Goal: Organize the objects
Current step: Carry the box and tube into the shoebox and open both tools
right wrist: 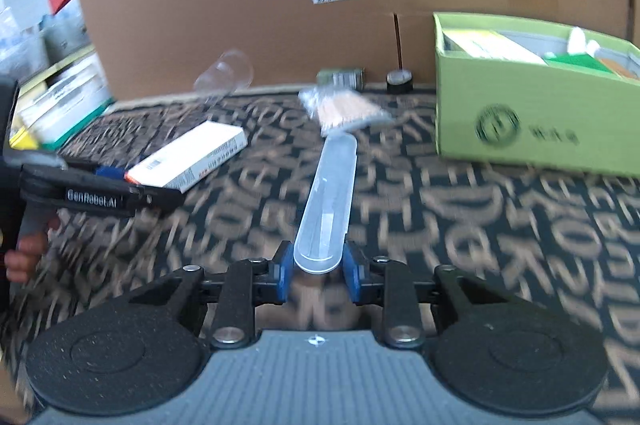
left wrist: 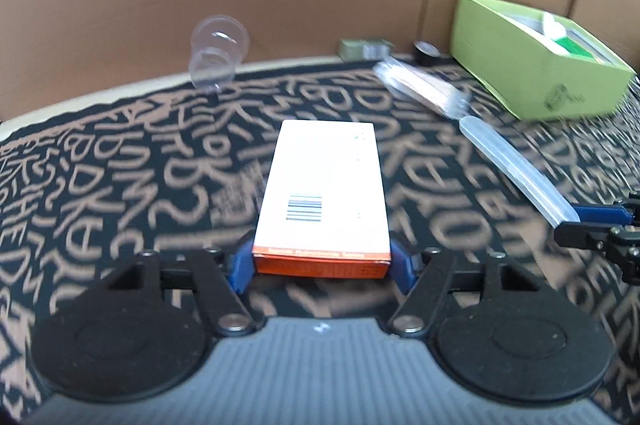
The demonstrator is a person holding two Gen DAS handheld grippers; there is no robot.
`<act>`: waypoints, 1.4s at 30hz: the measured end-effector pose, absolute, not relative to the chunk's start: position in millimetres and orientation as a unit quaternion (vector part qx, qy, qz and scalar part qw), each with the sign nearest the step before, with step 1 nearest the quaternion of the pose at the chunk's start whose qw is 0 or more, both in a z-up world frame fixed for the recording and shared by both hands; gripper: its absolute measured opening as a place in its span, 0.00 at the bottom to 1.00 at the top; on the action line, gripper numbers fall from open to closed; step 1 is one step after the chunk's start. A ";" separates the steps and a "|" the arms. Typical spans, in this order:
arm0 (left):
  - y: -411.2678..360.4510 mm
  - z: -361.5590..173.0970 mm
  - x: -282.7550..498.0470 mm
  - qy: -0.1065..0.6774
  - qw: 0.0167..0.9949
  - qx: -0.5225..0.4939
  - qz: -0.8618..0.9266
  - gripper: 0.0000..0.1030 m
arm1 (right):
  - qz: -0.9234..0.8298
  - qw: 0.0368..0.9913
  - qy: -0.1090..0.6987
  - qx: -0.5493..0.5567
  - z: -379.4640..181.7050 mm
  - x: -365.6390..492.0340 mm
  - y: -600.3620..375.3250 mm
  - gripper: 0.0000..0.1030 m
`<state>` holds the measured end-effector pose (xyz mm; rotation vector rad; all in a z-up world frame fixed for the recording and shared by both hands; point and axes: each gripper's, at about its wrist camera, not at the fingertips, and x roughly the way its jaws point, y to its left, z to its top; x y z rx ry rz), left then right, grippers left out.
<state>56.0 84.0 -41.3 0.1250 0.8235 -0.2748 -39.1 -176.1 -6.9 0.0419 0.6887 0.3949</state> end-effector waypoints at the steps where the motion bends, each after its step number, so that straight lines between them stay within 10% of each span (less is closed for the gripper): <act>1: 82.9 -40.6 51.5 0.398 0.905 0.066 -0.137 0.64 | 0.192 0.923 0.334 0.011 -7.3 -44.2 -177.7 0.29; 4: 75.1 -35.9 47.3 0.382 0.912 0.085 -0.123 0.83 | 0.180 0.931 0.317 -0.017 -4.5 -50.5 -175.5 0.34; 9: 61.6 -35.3 67.0 0.374 0.916 0.101 -0.103 0.84 | 0.171 0.940 0.293 -0.021 -1.9 -30.9 -172.4 0.49; 28: 42.9 -40.9 67.5 0.385 0.908 0.113 -0.124 0.64 | 0.159 0.942 0.294 0.004 -9.8 -17.7 -174.7 0.30; 42: -70.9 65.6 64.0 0.288 0.916 0.057 -0.272 0.64 | 0.067 0.981 0.181 0.008 60.4 -31.4 -267.2 0.30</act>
